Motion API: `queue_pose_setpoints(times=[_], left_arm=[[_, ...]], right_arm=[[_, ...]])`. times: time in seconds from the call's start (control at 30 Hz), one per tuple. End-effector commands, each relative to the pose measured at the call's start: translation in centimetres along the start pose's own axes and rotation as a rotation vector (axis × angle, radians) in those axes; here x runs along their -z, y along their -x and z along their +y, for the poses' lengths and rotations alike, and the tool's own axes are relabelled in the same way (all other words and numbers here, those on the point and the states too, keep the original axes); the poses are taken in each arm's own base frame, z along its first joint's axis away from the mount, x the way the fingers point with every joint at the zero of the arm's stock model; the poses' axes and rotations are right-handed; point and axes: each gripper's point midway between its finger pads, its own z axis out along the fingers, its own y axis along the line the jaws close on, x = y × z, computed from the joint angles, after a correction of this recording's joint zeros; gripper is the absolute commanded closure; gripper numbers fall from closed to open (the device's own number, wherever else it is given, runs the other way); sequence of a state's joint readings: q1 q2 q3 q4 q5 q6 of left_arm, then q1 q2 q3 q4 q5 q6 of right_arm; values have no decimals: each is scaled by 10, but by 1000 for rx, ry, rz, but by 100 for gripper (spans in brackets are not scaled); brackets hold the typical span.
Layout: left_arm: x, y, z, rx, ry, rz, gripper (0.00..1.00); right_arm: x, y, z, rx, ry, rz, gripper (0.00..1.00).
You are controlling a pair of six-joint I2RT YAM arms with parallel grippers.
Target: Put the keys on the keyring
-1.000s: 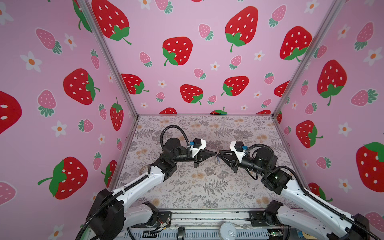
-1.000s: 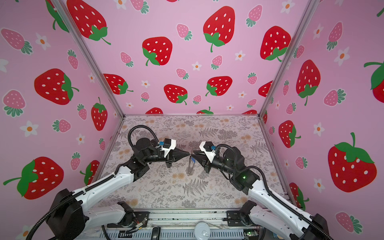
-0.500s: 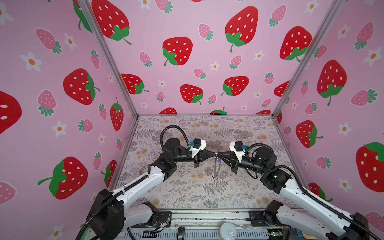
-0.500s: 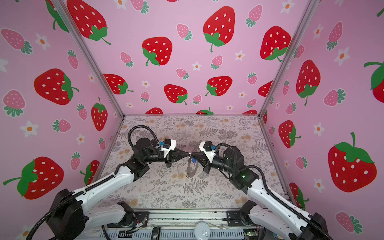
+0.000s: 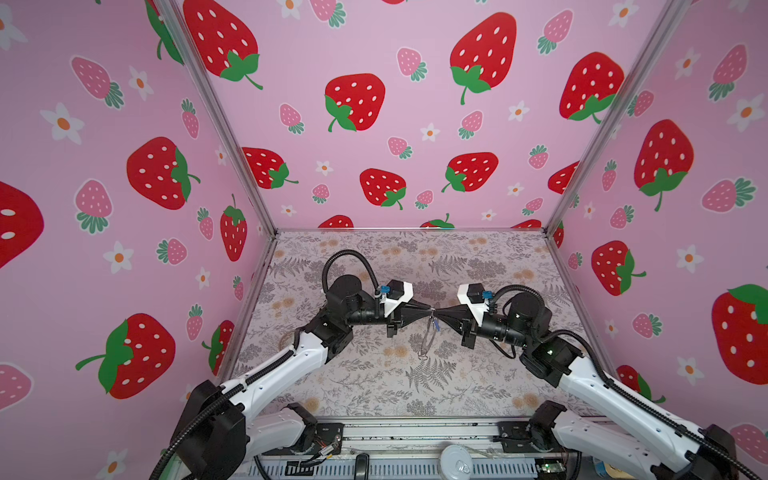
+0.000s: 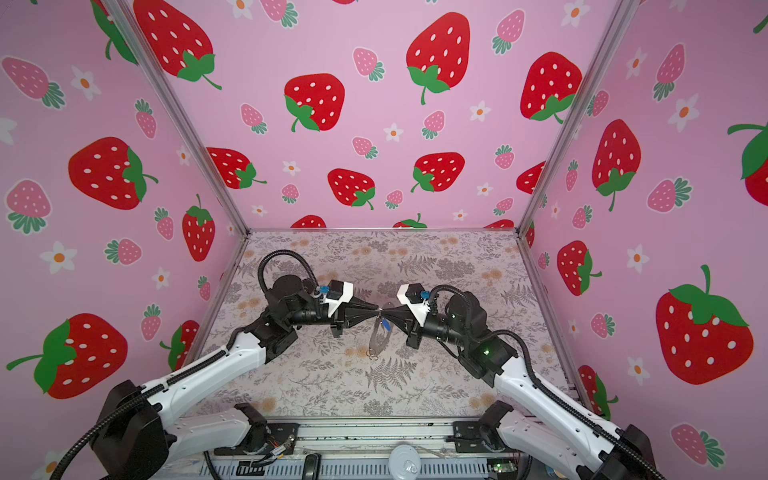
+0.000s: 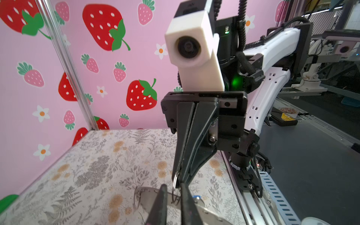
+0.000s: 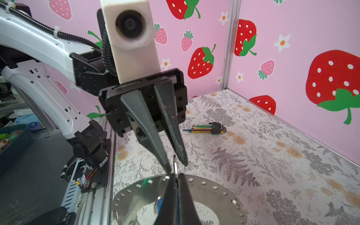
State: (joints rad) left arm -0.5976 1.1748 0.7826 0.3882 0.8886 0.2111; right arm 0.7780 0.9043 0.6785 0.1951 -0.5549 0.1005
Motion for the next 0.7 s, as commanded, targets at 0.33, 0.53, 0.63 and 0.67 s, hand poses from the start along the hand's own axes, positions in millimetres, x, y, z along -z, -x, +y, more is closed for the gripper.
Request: queue_pose_setpoints(times=[0.33, 0.53, 0.63, 0.67], left_arm=[[14, -3, 4, -336, 121, 325, 73], [8, -4, 8, -388, 155, 390, 75], [5, -5, 9, -394, 155, 405, 76], [3, -5, 8, -397, 152, 406, 76]], right_arm=[[-5, -10, -9, -11, -1, 193, 100], [-7, -10, -8, -16, 15, 214, 100], [-8, -11, -6, -16, 30, 216, 100], [-8, -11, -6, -17, 32, 216, 100]])
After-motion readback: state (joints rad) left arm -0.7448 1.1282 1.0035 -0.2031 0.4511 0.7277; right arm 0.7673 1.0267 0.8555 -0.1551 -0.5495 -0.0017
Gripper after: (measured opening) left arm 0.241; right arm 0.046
